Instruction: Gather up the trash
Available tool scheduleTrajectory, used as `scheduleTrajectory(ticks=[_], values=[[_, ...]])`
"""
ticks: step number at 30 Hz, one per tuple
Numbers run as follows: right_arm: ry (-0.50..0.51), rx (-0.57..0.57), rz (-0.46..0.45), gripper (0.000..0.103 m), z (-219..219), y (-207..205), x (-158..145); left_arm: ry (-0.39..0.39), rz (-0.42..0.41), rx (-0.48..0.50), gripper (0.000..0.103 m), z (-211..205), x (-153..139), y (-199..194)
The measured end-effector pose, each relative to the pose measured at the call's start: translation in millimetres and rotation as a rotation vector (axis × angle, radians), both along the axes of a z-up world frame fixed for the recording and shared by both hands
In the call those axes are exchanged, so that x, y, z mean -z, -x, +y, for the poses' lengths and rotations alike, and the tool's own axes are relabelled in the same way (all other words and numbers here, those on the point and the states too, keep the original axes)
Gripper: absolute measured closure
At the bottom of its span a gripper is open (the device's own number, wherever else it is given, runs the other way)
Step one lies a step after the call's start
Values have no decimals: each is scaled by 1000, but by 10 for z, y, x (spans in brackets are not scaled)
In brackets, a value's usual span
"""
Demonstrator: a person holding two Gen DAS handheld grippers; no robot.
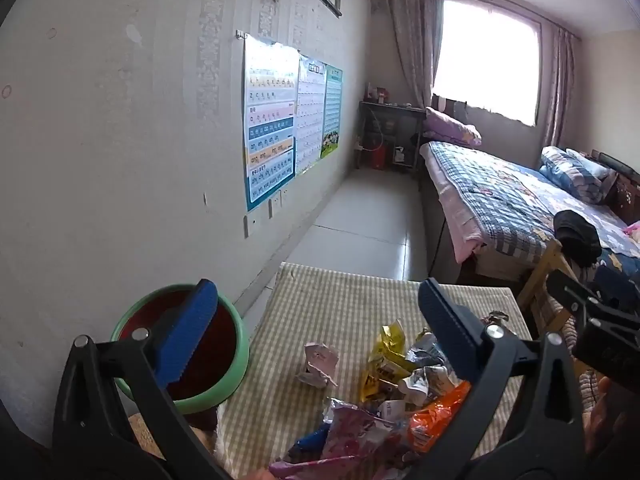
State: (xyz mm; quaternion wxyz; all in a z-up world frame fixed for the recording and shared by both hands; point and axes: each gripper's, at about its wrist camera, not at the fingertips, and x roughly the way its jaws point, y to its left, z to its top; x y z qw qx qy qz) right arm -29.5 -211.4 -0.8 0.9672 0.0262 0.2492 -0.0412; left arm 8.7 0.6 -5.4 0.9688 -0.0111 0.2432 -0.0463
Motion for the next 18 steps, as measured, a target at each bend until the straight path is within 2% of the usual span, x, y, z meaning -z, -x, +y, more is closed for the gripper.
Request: scheduleTrajectory(ticks=[18], values=[[-1, 13, -25, 7, -3, 38, -41, 11, 55, -3, 4, 6, 78, -49]])
